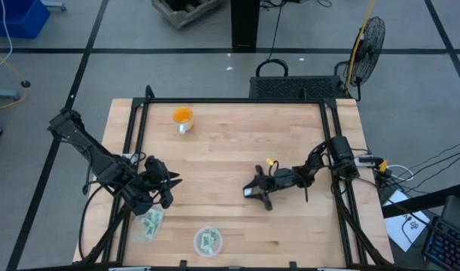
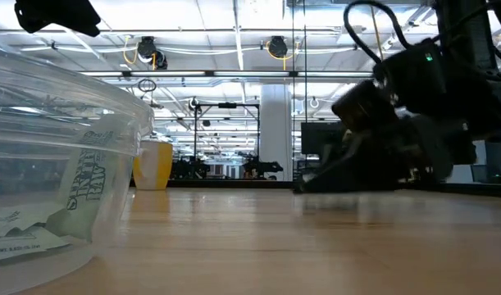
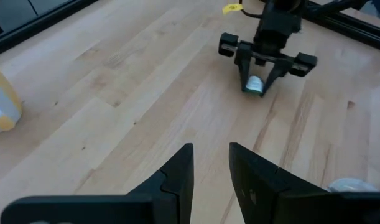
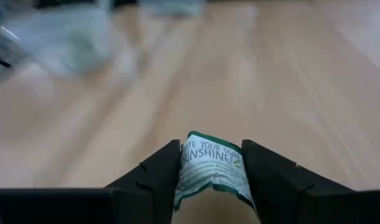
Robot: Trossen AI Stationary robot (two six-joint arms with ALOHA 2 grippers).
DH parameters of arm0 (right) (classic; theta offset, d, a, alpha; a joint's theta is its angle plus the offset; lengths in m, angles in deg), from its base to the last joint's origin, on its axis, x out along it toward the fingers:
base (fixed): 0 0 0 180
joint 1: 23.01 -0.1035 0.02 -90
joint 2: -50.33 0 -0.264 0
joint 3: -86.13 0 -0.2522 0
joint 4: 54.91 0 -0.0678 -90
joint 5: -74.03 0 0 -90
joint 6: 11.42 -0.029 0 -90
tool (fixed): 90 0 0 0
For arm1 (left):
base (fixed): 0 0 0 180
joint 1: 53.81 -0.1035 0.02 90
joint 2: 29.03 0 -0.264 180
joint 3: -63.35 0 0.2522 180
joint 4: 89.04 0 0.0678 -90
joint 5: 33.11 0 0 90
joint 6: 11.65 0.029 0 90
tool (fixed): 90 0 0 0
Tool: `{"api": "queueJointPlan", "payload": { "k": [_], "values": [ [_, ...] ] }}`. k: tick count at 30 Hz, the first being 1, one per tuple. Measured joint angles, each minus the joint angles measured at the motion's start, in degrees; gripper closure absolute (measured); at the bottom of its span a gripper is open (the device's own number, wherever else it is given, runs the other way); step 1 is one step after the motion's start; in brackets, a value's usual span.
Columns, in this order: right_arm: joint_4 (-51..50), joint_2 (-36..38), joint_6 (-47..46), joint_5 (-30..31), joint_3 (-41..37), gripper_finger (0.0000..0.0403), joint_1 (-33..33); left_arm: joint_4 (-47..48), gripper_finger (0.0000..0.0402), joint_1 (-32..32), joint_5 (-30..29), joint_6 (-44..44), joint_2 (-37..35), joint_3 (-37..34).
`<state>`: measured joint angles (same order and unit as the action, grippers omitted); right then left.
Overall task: Pick and place items into bin
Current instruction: Put the truvia packet into the right transparent bin
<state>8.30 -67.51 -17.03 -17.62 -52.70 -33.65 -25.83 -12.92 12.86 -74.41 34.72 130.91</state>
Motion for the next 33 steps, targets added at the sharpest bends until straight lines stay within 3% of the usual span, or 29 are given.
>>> {"api": "queueJointPlan", "payload": {
  "k": [8,17,25,33],
  "values": [
    [-2.9,0.2,4.0,-13.1,12.2,0.0240,0.0,0.0,0.0295,0.0,0.0,0.5,0.0,0.0],
    [-37.0,0.1,21.5,-16.6,35.9,0.0240,-5.5,0.0,0.0295,0.0,0.0,1.1,0.0,0.0],
    [-36.9,-0.4,26.3,-17.2,44.2,0.0241,-9.4,0.0,0.0295,0.0,0.0,0.9,0.0,0.0],
    [-37.0,-9.9,21.8,-17.9,51.9,0.0241,-11.3,-0.2,0.0295,0.0,0.0,0.8,0.0,0.0]
  ]
}}
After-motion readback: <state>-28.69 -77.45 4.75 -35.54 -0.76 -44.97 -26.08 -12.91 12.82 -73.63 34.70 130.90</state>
